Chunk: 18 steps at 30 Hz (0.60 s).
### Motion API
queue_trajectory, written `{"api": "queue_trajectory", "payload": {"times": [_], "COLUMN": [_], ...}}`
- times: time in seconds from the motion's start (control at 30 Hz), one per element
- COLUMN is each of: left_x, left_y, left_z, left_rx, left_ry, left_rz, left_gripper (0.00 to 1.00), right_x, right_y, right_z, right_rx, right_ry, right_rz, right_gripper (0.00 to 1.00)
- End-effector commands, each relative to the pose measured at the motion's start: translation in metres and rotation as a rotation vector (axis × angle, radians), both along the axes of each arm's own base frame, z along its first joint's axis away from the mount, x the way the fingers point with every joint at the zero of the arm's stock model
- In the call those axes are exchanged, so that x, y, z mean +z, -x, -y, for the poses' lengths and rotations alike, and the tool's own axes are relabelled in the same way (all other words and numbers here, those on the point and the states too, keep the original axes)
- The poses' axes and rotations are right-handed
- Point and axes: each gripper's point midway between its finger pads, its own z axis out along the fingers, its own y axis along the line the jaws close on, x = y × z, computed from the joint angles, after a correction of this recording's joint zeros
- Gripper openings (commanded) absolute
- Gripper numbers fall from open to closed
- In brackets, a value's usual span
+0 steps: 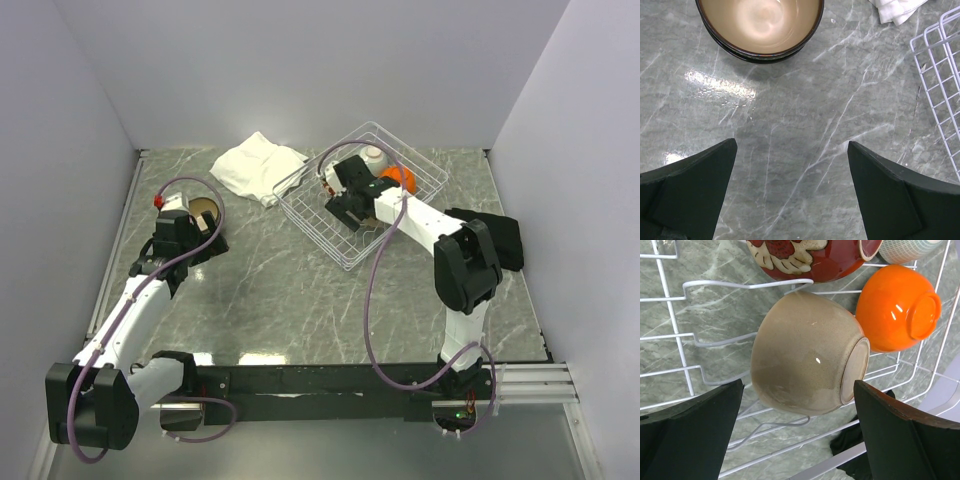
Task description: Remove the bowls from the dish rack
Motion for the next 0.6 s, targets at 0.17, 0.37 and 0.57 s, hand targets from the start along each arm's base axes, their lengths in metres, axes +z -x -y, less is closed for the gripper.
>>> {"api": "queue_trajectory", "payload": {"times": [0.17,0.37,0.57], "left_x": [0.023,0.021,0.022], "left_y": [-0.013,-0.013,-0.013], "left_z": [0.001,0.001,0.001], "left_rx": [-0.006,-0.004,-0.004], "left_ry": [-0.004,-0.005,-0.005], "left_rz": [0.075,0.070,0.070], "left_gripper": [0.99,0.99,0.99], "right_x": [-0.026,-0.026,-0.022], "right_y": [-0.001,-0.004,-0.008], "right_z": [0.011,0.017,0.016], "right_rx": [-0.014,-0.036,-0.055], "right_ry": [0.112,0.139,0.138], "right_rz": [-0.039,-0.019,-0.004], "right_gripper": [1.00,0.98,0.89]}}
